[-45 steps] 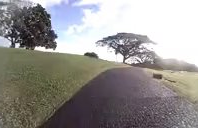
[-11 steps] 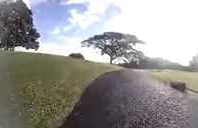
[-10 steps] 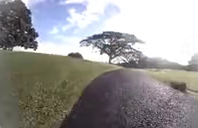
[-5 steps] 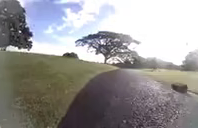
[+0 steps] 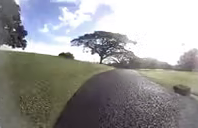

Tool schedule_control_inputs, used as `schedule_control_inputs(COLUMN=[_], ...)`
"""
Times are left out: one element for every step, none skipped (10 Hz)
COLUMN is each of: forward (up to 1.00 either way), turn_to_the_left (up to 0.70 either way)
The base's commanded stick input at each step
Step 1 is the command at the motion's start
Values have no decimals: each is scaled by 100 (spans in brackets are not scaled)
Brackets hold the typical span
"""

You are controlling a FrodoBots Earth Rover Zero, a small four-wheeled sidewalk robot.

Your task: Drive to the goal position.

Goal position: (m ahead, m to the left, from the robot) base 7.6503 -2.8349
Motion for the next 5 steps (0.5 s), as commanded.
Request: schedule_control_inputs(forward=[60, 60, 60, 60, 60], turn_to_the_left=[-15, -7, 0, 0, 0])
